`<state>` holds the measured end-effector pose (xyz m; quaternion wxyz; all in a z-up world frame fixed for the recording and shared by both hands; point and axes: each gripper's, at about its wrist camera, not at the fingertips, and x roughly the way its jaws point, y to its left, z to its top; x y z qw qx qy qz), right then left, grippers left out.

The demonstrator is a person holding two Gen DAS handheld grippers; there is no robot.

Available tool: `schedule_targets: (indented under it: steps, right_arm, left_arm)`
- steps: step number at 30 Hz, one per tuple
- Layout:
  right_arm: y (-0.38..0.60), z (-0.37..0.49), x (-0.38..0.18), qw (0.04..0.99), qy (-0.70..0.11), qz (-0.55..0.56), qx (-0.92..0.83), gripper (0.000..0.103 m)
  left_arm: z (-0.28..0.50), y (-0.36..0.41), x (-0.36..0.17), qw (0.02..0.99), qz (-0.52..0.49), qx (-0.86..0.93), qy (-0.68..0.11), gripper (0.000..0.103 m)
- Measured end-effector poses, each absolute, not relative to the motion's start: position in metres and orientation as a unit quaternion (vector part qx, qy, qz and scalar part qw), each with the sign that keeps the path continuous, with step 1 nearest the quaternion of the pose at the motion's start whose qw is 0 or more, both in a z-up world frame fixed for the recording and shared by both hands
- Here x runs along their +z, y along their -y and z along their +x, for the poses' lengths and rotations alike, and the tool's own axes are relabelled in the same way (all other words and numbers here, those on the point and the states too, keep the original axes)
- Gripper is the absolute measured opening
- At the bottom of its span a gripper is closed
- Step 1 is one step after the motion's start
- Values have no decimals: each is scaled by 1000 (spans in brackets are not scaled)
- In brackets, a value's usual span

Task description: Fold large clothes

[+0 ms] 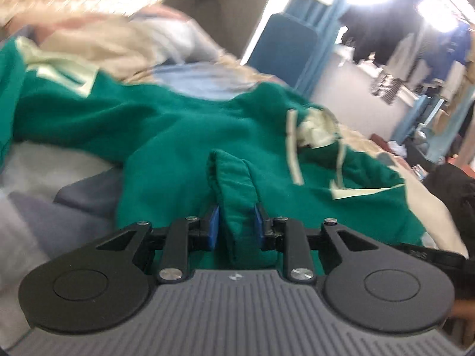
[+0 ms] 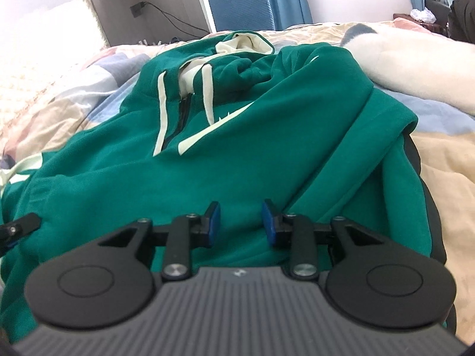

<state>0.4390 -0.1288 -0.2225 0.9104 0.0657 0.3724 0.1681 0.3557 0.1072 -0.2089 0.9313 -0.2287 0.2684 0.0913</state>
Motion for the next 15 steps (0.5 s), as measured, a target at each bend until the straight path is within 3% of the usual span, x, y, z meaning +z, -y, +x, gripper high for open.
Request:
schedule_targets:
  steps: [9,15]
  right_arm:
    - [119,411,-204,920,-339,42,190,35]
    - [105,400,-199,920,-324,25,218,35]
  left_arm:
    - [325,-110,-183,957,-196,72,-199,29]
    - [333,-81,-188,966,-146,10,-214,30]
